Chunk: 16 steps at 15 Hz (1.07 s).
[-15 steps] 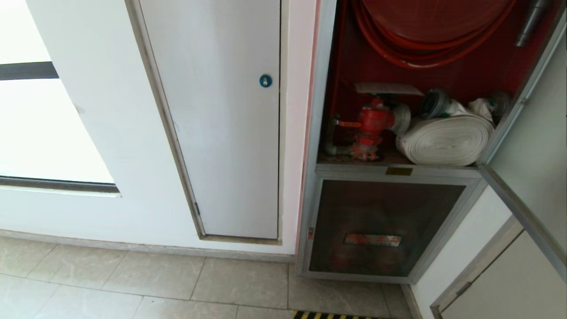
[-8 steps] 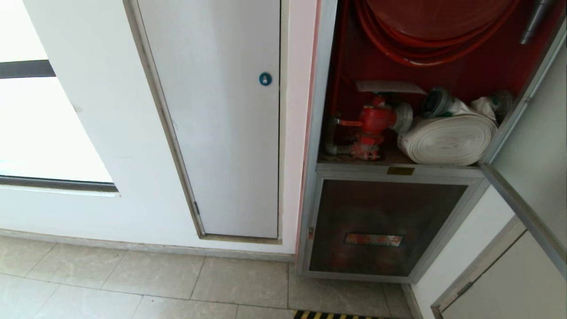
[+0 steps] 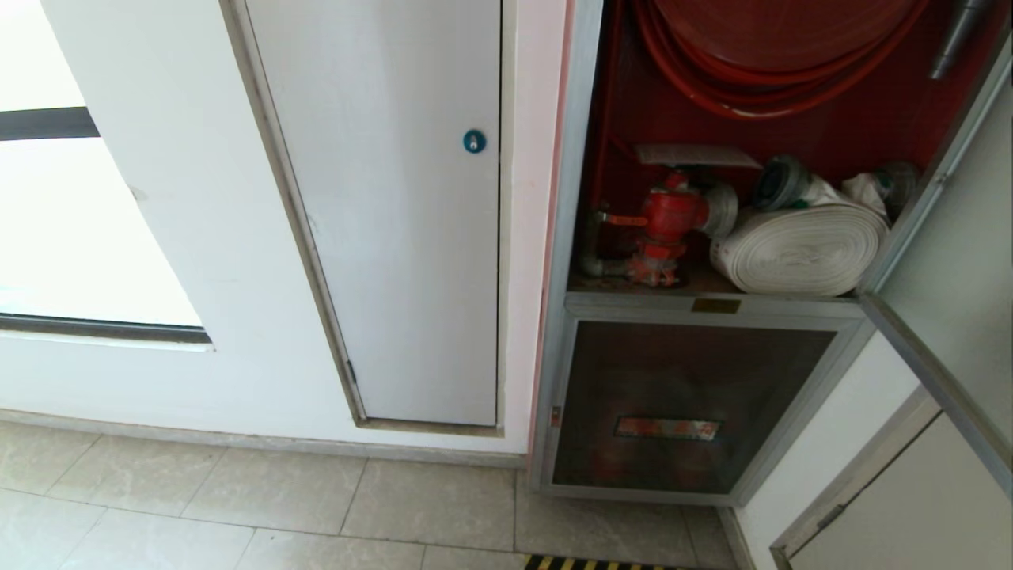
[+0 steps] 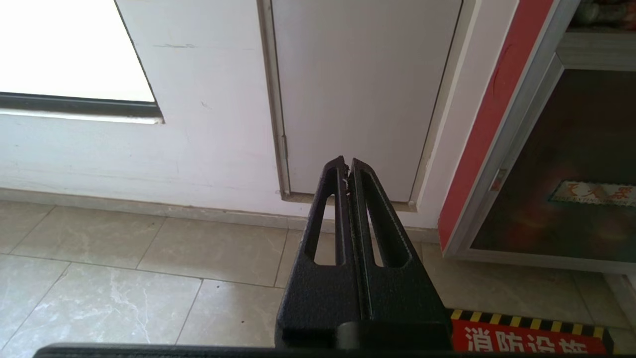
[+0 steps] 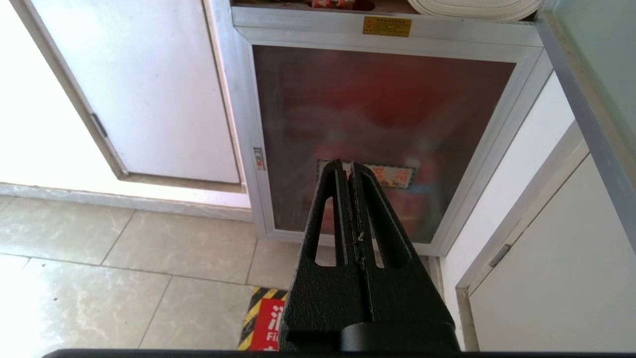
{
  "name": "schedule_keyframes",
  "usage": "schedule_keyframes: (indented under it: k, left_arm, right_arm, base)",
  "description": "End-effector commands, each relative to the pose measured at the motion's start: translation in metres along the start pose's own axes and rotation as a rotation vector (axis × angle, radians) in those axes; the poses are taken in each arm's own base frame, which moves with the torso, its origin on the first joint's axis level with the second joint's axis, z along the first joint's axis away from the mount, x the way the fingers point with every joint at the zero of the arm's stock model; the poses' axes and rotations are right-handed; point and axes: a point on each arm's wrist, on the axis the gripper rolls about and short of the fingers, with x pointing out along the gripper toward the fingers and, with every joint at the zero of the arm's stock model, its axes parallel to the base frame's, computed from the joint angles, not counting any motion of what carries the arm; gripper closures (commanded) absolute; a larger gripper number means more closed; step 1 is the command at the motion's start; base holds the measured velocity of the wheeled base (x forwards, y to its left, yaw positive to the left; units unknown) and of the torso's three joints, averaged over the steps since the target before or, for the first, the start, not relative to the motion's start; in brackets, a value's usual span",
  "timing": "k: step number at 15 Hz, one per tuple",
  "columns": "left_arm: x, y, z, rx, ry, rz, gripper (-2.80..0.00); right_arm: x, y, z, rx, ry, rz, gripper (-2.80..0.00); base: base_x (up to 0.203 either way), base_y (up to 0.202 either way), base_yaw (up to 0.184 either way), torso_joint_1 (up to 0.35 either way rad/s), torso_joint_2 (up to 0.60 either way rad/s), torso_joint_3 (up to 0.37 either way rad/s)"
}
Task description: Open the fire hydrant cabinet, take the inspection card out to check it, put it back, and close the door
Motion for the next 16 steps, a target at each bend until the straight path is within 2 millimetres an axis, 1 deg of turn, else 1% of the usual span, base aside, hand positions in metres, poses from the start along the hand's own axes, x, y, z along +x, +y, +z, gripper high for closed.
schedule_keyframes:
  k: [1, 16]
  left_arm:
    - [0.0012, 0.0001, -0.0050, 0.000, 0.017, 0.001, 0.00]
    - [0.0011, 0.0001, -0.0052, -0.001, 0.018, 0.001, 0.00]
  right_arm:
    - [0.0001, 0.0000, 0.0000, 0.000, 0.001, 0.000, 0.00]
    - [0.0001, 0.0000, 0.0000, 0.000, 0.001, 0.000, 0.00]
  base:
    - [0.000, 0.000, 0.000, 0.000, 0.00, 0.000]
    - [0.000, 0.000, 0.000, 0.000, 0.00, 0.000]
